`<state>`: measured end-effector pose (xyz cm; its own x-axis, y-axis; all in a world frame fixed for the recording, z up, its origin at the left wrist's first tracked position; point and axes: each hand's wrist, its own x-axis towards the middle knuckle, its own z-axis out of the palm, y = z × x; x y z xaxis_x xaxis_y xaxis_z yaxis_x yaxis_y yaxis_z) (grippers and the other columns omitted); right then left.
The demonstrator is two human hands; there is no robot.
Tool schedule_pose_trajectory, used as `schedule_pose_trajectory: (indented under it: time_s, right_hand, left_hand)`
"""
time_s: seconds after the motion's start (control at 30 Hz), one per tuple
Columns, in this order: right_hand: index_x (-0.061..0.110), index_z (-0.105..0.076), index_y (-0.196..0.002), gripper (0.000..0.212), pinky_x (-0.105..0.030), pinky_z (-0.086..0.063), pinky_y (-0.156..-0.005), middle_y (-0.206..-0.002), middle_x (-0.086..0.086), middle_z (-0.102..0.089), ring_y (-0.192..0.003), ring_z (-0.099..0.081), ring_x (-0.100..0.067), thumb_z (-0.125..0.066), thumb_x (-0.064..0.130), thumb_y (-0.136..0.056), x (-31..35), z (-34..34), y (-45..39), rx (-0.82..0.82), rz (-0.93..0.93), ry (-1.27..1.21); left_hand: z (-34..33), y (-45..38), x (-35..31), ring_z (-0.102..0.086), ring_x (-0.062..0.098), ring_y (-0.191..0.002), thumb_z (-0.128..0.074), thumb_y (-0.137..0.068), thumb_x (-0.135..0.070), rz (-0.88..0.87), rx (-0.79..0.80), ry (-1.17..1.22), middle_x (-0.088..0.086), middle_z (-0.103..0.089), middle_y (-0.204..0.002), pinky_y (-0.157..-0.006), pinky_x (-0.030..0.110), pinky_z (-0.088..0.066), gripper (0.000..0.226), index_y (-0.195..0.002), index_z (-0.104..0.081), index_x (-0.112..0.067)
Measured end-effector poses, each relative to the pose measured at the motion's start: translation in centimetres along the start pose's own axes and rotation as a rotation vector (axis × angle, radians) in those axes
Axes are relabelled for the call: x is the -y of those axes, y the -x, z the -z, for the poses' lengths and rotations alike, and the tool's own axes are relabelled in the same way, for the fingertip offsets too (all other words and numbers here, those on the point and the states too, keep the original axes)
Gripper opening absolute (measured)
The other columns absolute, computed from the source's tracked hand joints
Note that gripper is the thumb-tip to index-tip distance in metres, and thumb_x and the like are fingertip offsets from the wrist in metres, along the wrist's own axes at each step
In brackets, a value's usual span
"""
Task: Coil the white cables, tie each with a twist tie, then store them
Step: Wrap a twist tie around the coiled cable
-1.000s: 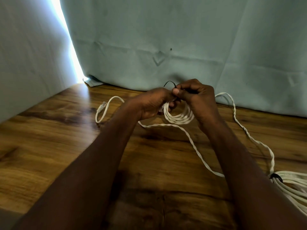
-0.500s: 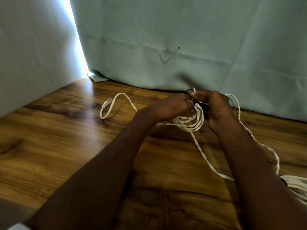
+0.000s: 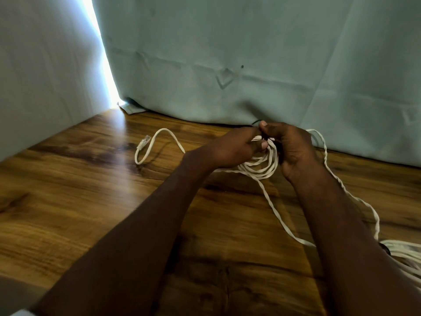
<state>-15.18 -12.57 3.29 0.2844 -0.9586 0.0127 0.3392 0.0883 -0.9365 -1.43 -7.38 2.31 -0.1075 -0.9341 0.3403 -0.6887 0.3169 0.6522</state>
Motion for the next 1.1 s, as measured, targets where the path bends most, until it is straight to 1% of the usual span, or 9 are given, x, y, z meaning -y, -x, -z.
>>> schedule_pose_trajectory:
  time_s: [0.1, 0.3, 0.47, 0.53, 0.6, 0.7, 0.8, 0.93, 1.1]
  right_hand:
    - [-0.016, -0.066, -0.122, 0.056, -0.043, -0.063, -0.072, -0.099, -0.025, -0.07, -0.077, -0.071, -0.034, -0.082, 0.003, -0.071, -0.1, 0.6, -0.5, -0.015, -0.097, 0.002]
    - [-0.013, -0.067, -0.118, 0.037, -0.039, -0.06, -0.065, -0.087, -0.02, -0.07, -0.061, -0.07, -0.026, -0.066, 0.001, -0.083, 0.0, 0.6, -0.6, 0.033, -0.118, -0.086]
    - [-0.012, -0.068, -0.118, 0.055, -0.054, -0.053, -0.1, -0.106, -0.027, -0.066, -0.097, -0.067, -0.039, -0.068, 0.007, -0.066, 0.1, 0.3, -0.9, 0.008, -0.087, -0.114]
    - [-0.008, -0.076, -0.099, 0.045, -0.053, -0.057, -0.09, -0.098, -0.03, -0.068, -0.091, -0.068, -0.038, -0.074, 0.01, -0.058, 0.1, 0.2, -0.9, -0.031, -0.014, 0.012]
    - [0.001, -0.077, -0.08, 0.013, -0.049, -0.055, -0.08, -0.088, -0.026, -0.069, -0.082, -0.066, -0.036, -0.073, 0.011, -0.072, 0.1, -0.1, -0.6, -0.073, 0.043, 0.138]
    - [0.011, -0.076, -0.08, 0.029, -0.033, -0.058, -0.075, -0.08, -0.013, -0.076, -0.077, -0.073, -0.027, -0.064, 0.03, -0.099, 0.1, -0.7, -0.7, -0.106, 0.164, 0.332]
    - [0.015, -0.076, -0.1, 0.034, -0.03, -0.059, -0.077, -0.091, -0.005, -0.078, -0.086, -0.075, -0.015, -0.065, 0.047, -0.099, 0.0, -0.9, -0.1, -0.008, 0.295, 0.485]
    - [0.02, -0.072, -0.112, 0.02, -0.031, -0.059, -0.073, -0.098, -0.006, -0.074, -0.085, -0.07, -0.012, -0.076, 0.025, -0.093, -0.7, -0.7, 0.3, 0.085, 0.524, 0.628]
    - [0.031, -0.064, -0.112, 0.036, -0.042, -0.054, -0.082, -0.106, 0.004, -0.063, -0.096, -0.064, -0.012, -0.067, 0.007, -0.085, -2.7, -0.3, -0.3, 0.035, 0.831, 0.92]
  left_hand:
    - [-0.7, -0.1, 0.1, -0.063, 0.022, -0.114, -0.059, -0.104, -0.024, -0.048, -0.031, -0.112, 0.009, -0.069, -0.123, -0.097, 0.04, -0.049, 0.032, -0.133, -0.06, -0.009]
    - [-0.8, 0.0, -0.2, -0.066, 0.017, -0.09, -0.068, -0.097, -0.023, -0.132, -0.225, -0.088, 0.0, -0.068, -0.107, -0.076, 0.035, -0.051, 0.036, -0.12, -0.044, -0.011]
    - [-1.3, -0.2, -0.2, -0.065, 0.021, -0.082, -0.066, -0.096, -0.015, -0.257, -0.382, -0.172, 0.001, -0.07, -0.095, -0.072, 0.043, -0.052, 0.022, -0.116, -0.055, -0.013]
    - [-1.5, -0.4, 0.2, -0.068, 0.021, -0.087, -0.063, -0.095, -0.01, -0.261, -0.427, -0.153, 0.002, -0.072, -0.099, -0.073, 0.043, -0.053, 0.017, -0.11, -0.056, -0.015]
    - [-1.5, -0.7, 0.6, -0.068, 0.017, -0.089, -0.062, -0.095, -0.008, -0.262, -0.45, -0.148, -0.002, -0.072, -0.101, -0.074, 0.036, -0.053, 0.017, -0.109, -0.058, -0.017]
    - [-1.2, -0.8, 1.4, -0.063, 0.016, -0.082, -0.059, -0.098, -0.013, -0.22, -0.546, -0.15, -0.003, -0.068, -0.092, -0.069, 0.029, -0.041, 0.009, -0.106, -0.063, -0.011]
    - [-0.5, -0.9, 2.3, -0.059, 0.014, -0.072, -0.056, -0.105, -0.022, -0.072, -0.632, -0.087, 0.001, -0.065, -0.082, -0.064, 0.026, -0.039, 0.017, -0.095, -0.06, -0.008]
    - [1.2, -0.9, 2.9, -0.053, 0.012, -0.064, -0.054, -0.107, -0.031, 0.187, -0.484, 0.207, -0.001, -0.058, -0.071, -0.063, 0.03, -0.04, 0.032, -0.082, -0.06, -0.011]
    - [1.5, -1.1, 2.5, -0.05, 0.016, -0.052, -0.052, -0.106, -0.034, 0.406, -0.193, 0.634, 0.003, -0.054, -0.065, -0.049, 0.023, -0.037, 0.036, -0.081, -0.061, -0.011]
